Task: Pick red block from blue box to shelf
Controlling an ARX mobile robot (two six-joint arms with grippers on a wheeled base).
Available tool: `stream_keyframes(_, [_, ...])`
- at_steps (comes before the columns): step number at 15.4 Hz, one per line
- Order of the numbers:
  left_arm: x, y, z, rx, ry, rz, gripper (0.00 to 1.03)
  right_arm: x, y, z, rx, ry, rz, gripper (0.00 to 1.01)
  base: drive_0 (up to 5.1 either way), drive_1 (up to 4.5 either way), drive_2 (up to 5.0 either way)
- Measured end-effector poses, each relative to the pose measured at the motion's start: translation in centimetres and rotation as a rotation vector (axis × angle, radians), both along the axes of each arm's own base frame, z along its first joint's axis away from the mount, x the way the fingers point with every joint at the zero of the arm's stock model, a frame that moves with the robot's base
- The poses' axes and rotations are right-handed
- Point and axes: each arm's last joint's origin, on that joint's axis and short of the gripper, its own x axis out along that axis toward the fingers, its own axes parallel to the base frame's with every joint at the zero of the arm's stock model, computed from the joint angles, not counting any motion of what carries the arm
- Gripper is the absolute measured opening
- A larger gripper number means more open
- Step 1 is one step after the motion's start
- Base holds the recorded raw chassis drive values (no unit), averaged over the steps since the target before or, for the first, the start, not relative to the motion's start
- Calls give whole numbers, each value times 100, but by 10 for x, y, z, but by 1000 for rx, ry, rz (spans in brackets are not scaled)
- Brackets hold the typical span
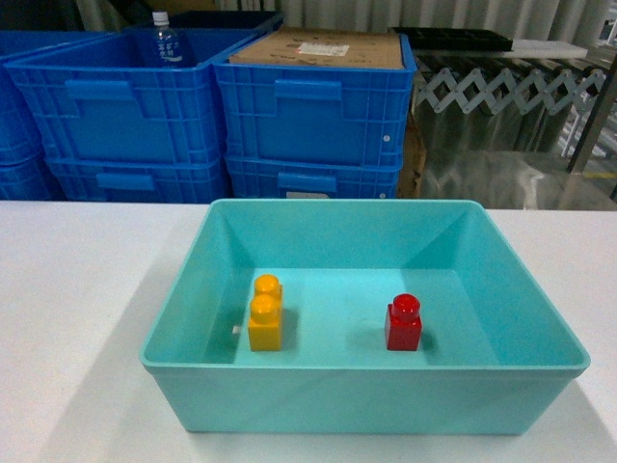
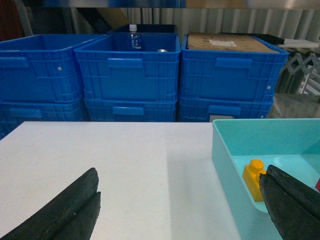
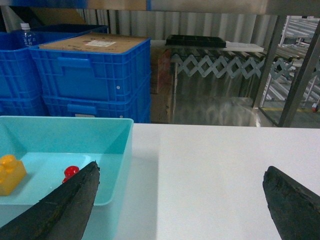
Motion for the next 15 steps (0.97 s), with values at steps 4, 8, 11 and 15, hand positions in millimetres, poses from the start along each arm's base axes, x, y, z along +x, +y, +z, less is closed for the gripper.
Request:
stream_keyframes(4, [0, 0, 0, 0, 0, 0, 98, 0, 0, 0, -3, 0, 0, 69, 0, 0, 0])
stream_keyframes(8, [0, 0, 0, 0, 0, 0, 98, 0, 0, 0, -2, 0, 0, 98, 0, 0, 0])
stream_keyframes(11, [0, 0, 0, 0, 0, 0, 98, 0, 0, 0, -2, 0, 0, 98, 0, 0, 0])
stream_keyframes(15, [0, 0, 0, 0, 0, 0, 98, 0, 0, 0, -2, 0, 0, 98, 0, 0, 0])
